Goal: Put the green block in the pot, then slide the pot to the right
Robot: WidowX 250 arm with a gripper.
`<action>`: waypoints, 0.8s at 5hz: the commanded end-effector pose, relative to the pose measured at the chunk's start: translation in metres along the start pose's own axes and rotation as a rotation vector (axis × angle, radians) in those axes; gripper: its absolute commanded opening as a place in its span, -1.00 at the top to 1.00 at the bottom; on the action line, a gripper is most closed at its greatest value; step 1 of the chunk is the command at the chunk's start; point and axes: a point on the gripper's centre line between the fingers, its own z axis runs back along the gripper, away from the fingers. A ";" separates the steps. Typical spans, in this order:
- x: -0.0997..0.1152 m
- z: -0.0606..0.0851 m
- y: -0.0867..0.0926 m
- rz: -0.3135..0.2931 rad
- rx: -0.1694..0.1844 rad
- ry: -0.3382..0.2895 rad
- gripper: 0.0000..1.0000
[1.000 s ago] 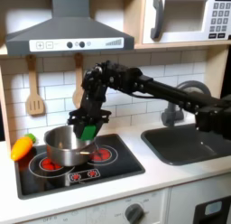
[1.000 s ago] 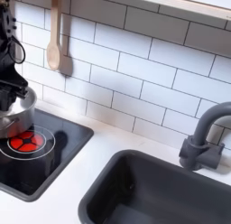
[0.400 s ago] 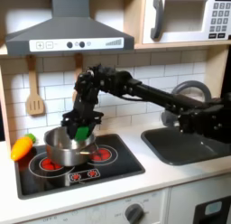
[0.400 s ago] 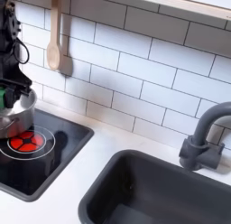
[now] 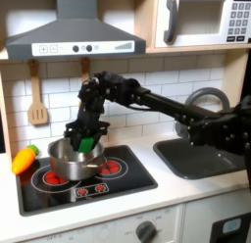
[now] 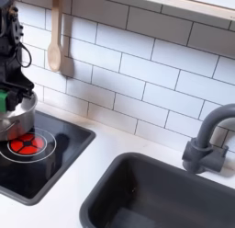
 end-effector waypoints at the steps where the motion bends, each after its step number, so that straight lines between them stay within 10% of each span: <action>1: -0.002 -0.001 0.001 -0.001 -0.001 0.031 -1.00; 4: -0.009 -0.005 -0.003 -0.027 -0.013 0.062 -1.00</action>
